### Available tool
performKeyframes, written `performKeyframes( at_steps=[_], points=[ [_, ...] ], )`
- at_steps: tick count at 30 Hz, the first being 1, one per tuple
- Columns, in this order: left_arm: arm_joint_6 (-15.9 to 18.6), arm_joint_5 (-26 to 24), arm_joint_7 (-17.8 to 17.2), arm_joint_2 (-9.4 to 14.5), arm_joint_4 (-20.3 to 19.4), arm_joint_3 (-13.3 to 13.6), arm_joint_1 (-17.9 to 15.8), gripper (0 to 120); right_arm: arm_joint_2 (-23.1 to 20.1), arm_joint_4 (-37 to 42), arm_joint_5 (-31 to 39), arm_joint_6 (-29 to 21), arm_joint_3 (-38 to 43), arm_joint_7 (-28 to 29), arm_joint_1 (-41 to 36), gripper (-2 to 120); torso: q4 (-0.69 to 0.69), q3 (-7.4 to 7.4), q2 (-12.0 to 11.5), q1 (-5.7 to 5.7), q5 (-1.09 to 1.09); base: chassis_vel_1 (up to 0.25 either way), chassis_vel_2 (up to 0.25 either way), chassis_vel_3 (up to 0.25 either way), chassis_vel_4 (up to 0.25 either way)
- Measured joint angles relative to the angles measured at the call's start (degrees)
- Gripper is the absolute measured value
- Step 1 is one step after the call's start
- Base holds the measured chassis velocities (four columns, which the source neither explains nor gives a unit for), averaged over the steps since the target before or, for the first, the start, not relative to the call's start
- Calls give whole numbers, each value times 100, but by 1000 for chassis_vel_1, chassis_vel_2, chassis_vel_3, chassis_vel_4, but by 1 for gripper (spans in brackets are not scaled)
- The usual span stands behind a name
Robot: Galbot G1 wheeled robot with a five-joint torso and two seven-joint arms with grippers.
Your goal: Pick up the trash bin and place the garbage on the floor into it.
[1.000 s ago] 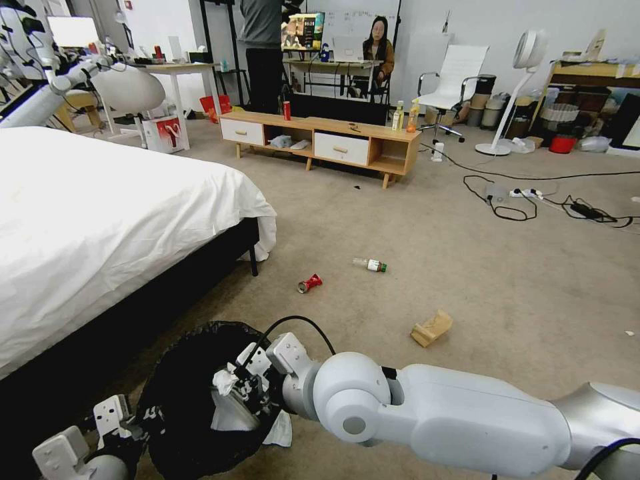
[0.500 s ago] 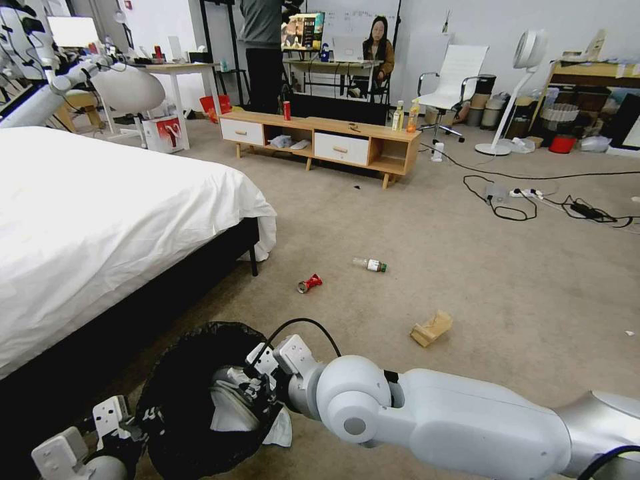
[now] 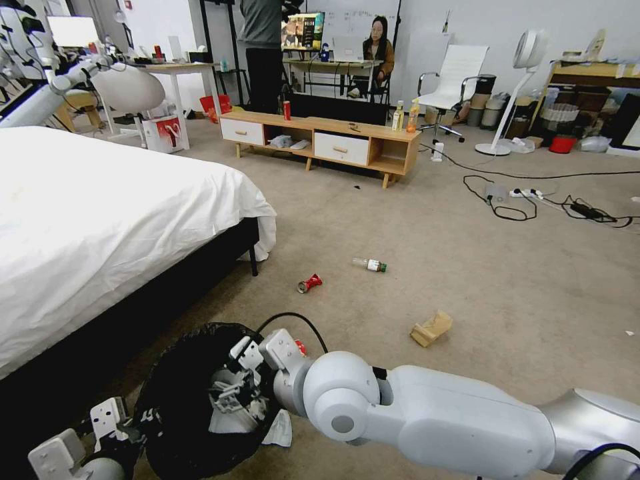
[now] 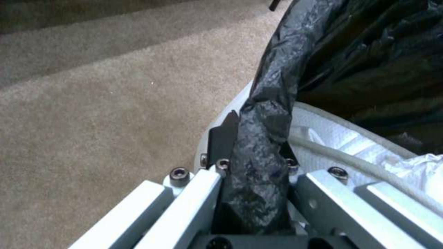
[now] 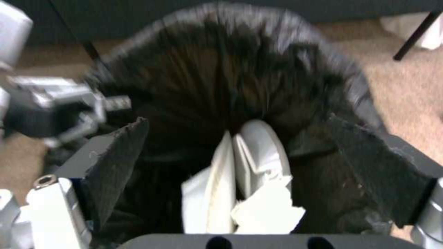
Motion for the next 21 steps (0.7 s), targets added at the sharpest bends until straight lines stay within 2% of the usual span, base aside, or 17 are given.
performKeyframes(
  at_steps=[21],
  points=[
    [0,-13,12,-2,-7,-37,32,2,291,-36,-44,18,105,-1,2,100,0,0,0,0,-1,0,0,0,0]
  ],
)
